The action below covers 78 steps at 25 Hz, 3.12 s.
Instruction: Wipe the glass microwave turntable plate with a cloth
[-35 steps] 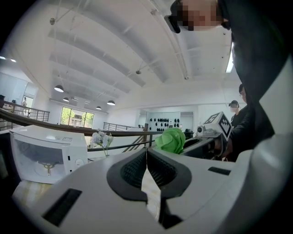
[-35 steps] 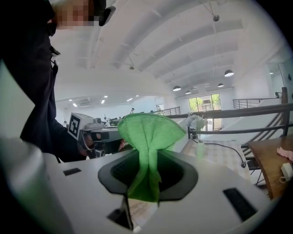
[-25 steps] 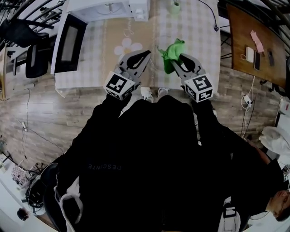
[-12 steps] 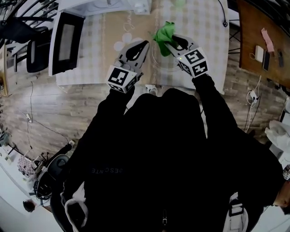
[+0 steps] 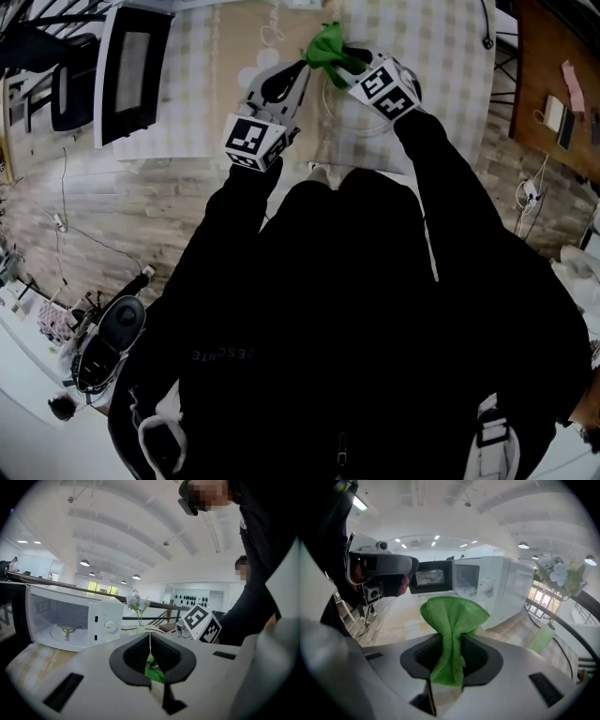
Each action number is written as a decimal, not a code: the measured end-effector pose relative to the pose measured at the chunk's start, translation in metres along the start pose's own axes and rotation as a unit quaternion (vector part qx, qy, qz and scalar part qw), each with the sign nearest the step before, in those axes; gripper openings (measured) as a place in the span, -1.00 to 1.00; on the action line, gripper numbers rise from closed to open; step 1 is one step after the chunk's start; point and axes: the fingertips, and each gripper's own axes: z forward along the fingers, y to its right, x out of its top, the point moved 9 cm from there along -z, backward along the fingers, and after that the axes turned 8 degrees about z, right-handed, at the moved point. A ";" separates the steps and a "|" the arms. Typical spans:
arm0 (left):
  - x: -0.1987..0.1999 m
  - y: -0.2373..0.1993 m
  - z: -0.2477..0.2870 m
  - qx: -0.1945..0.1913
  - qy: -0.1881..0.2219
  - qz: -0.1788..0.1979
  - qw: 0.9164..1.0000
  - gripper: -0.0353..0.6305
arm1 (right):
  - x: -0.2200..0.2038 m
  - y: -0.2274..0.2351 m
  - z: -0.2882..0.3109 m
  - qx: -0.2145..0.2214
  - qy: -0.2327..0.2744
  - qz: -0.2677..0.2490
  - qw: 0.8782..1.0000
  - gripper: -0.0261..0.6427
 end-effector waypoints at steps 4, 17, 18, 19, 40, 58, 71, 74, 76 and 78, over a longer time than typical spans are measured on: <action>-0.009 -0.004 0.005 0.003 -0.008 0.002 1.000 -0.83 | -0.009 0.003 0.024 0.010 -0.045 -0.049 0.998 -0.51; -0.026 -0.013 0.023 0.011 -0.028 0.006 1.000 -0.83 | -0.022 0.027 0.080 0.014 -0.125 -0.157 0.980 -0.52; -0.027 -0.013 0.022 0.012 -0.028 0.006 1.000 -0.83 | -0.023 0.028 0.084 0.014 -0.132 -0.167 0.977 -0.52; -0.027 -0.013 0.021 0.013 -0.029 0.005 0.999 -0.83 | -0.024 0.029 0.088 0.015 -0.139 -0.177 0.974 -0.52; -0.039 0.004 -0.005 0.007 -0.032 0.002 0.999 -0.83 | -0.048 -0.031 0.086 0.079 -0.194 -0.222 0.952 -0.56; -0.042 0.021 -0.032 -0.003 -0.034 0.005 0.999 -0.83 | -0.072 -0.095 0.068 0.117 -0.217 -0.207 0.947 -0.56; -0.039 0.031 -0.048 -0.012 -0.029 0.005 0.999 -0.83 | -0.091 -0.133 0.045 0.175 -0.265 -0.160 0.935 -0.54; -0.037 0.032 -0.047 -0.013 -0.027 0.009 1.000 -0.83 | -0.093 -0.134 0.039 0.173 -0.267 -0.166 0.933 -0.54; -0.033 0.030 -0.042 -0.014 -0.025 0.012 1.000 -0.83 | -0.089 -0.127 0.034 0.166 -0.265 -0.164 0.935 -0.54; -0.028 0.028 -0.039 -0.015 -0.025 0.016 0.999 -0.83 | -0.083 -0.119 0.030 0.158 -0.263 -0.163 0.938 -0.54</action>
